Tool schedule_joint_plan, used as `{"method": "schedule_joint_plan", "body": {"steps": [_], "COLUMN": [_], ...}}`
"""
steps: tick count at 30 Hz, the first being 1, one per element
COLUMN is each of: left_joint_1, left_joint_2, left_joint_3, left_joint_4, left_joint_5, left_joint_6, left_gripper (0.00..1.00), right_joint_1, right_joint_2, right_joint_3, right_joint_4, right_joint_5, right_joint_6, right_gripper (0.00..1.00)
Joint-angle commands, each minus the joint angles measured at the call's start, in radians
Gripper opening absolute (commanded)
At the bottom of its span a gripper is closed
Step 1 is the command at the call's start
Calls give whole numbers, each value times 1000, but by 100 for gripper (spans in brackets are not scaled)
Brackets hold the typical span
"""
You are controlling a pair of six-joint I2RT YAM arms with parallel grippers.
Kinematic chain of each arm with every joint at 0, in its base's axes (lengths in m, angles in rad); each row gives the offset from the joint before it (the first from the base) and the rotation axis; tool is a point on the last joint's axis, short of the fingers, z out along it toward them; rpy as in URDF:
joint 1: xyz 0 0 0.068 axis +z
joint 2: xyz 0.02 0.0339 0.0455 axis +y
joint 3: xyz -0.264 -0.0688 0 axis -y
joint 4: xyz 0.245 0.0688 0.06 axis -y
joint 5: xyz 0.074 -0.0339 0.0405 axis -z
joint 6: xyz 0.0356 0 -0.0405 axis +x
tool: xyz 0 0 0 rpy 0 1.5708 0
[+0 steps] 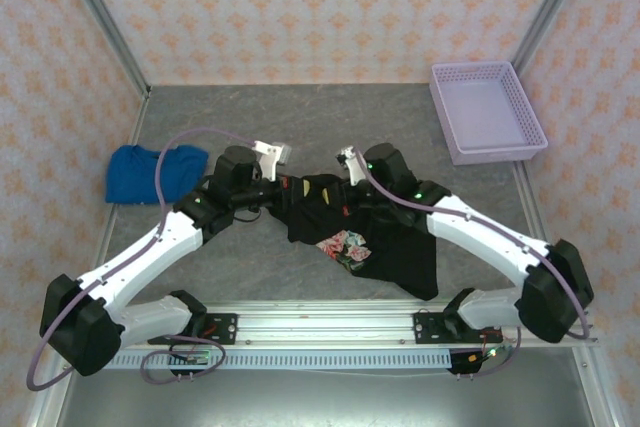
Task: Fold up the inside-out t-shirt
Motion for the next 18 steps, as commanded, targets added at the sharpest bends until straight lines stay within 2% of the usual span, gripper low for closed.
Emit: {"method": "schedule_joint_plan", "body": {"steps": [1,7,9,10,13,14,18], "left_joint_1": [7,5,4,4,4,3,2], "left_joint_2": [7,75,76,71,23,-6,-103], "left_joint_3": [19,57,69,74,60,48,11], "left_joint_4": [-69,-76,-87,-94,-123,-131,-130], "left_joint_5": [-166,-187,-201,-206,-244,-258,-222], "left_joint_6": [45,69,68,68,63,61,94], "left_gripper": [0,0,6,11,37,42,54], "right_joint_1": [-18,-20,-19,-19,-19,-20,-19], "right_joint_2": [-75,-111,-99,-93,-93,-96,-99], "right_joint_3": [46,26,14,14,8,5,-6], "right_joint_4": [-71,115,185,197,179,155,56], "right_joint_5": [-103,-221,-221,-216,-174,-159,-150], "right_joint_6": [-6,161,213,223,194,166,44], "right_gripper": [0,0,0,0,0,0,0]}}
